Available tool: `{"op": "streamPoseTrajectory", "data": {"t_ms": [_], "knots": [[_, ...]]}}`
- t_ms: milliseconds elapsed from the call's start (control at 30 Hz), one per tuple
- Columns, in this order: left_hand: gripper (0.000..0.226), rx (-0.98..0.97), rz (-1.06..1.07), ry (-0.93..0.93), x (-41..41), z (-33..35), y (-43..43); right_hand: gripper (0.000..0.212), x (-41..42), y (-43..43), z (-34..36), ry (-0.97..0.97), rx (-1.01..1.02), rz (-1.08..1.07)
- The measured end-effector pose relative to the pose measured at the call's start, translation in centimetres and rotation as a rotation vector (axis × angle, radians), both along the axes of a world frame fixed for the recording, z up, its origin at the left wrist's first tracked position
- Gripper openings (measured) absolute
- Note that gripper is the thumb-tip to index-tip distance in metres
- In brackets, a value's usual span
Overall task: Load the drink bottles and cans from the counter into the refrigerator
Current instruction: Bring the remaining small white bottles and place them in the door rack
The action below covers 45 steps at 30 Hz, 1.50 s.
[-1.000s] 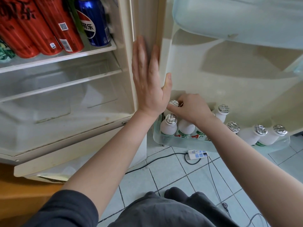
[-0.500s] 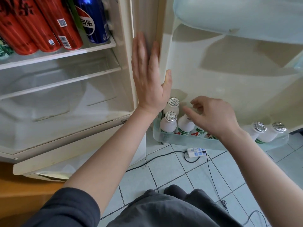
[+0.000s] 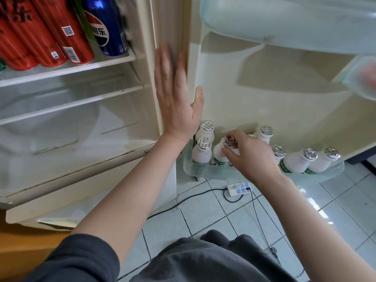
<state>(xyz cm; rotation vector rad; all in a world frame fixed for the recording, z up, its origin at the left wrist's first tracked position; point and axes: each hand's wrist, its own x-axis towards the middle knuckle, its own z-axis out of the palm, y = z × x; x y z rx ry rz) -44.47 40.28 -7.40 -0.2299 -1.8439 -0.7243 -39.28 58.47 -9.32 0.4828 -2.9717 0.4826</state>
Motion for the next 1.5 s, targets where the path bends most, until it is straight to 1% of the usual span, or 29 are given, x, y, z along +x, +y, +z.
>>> {"op": "streamPoseTrajectory", "data": {"t_ms": [100, 167, 233, 333, 867, 967, 1033, 1100, 1167, 1233, 1300, 1400, 1500], "knots": [[0.057, -0.001, -0.001, 0.004, 0.1, 0.1, 0.0, 0.040, 0.1, 0.0, -0.2, -0.021, 0.046, -0.014], [0.057, 0.003, -0.001, 0.003, 0.2, 0.1, 0.1, 0.036, 0.1, 0.0, -0.3, -0.038, 0.081, -0.026], [0.057, 0.002, -0.007, 0.006, 0.2, 0.2, 0.1, 0.035, 0.0, 0.1, 0.0, -0.060, 0.103, -0.013], [0.056, 0.003, -0.004, 0.004, 0.3, 0.2, 0.1, 0.037, -0.1, 0.3, 0.4, -0.105, 0.115, 0.026], [0.059, 0.012, -0.001, -0.003, 0.4, 0.2, 0.0, 0.035, 0.2, 0.1, 1.0, -0.165, 0.036, 0.014], [0.059, 0.014, -0.001, -0.015, 0.5, 0.2, 0.1, 0.039, 0.3, 0.3, 1.4, -0.136, -0.006, 0.008], [0.059, 0.012, -0.002, -0.020, 0.7, 0.3, 0.2, 0.044, 0.3, 0.7, 2.0, -0.080, -0.106, -0.032], [0.057, 0.006, -0.004, -0.018, 0.8, 0.3, 0.1, 0.034, 0.0, 1.4, 2.6, 0.021, -0.199, -0.090], [0.055, 0.001, -0.012, -0.013, 0.8, 0.3, 0.1, 0.024, -0.5, 2.2, 2.9, 0.087, -0.228, -0.146], [0.054, -0.001, -0.017, -0.014, 0.9, 0.3, 0.1, 0.020, -0.9, 2.9, 2.9, 0.085, -0.207, -0.176], [0.055, 0.003, -0.018, -0.018, 0.9, 0.4, 0.1, 0.021, -1.1, 3.4, 2.7, 0.049, -0.172, -0.175], [0.056, 0.009, -0.022, -0.024, 1.0, 0.4, 0.1, 0.027, -1.2, 3.7, 2.1, -0.021, -0.102, -0.143], [0.056, 0.012, -0.019, -0.026, 0.9, 0.4, 0.2, 0.036, -1.2, 3.8, 1.4, -0.073, 0.046, -0.098]]}}
